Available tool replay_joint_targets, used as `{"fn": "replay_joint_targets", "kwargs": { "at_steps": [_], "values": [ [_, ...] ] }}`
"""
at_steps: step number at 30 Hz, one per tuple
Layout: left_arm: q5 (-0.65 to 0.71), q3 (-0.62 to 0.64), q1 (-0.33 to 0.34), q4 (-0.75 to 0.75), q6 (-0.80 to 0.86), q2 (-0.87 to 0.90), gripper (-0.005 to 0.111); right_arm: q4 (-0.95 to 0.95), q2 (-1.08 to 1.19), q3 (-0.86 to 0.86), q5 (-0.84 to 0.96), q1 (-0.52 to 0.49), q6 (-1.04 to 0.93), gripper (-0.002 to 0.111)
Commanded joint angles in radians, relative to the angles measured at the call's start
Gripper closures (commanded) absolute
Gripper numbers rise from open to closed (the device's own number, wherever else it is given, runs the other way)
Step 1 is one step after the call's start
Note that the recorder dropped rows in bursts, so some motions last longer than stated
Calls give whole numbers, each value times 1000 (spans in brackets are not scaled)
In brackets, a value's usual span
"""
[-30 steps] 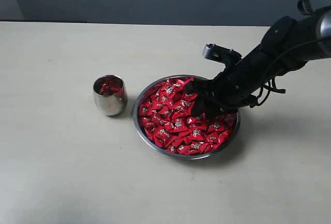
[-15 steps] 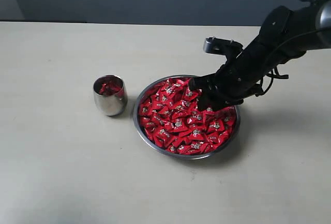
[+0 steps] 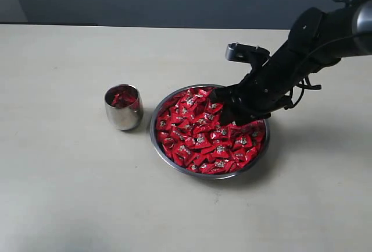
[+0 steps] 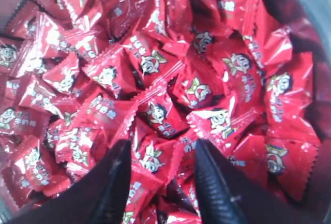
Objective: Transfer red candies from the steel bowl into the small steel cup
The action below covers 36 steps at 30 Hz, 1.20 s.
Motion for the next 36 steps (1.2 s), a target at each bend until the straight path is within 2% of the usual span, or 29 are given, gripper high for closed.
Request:
{"fn": "replay_joint_targets", "kwargs": {
  "at_steps": [1,24,26,32,36],
  "values": [
    [-2,4,1,1,-3,-4,106,3,1,-7,-2,13,-5,69],
    [-2,4,1,1,-3,-4,106,30,57,-14,32,15,-15,70],
    [-2,4,1,1,-3,-4,106,30,57,-14,29,15,-27,76],
    [-2,4,1,1,-3,-4,106,30,57,-14,32,15,-60,109],
    [-2,4,1,1,-3,-4,106,30,57,-14,32,15,-60,109]
  ]
}}
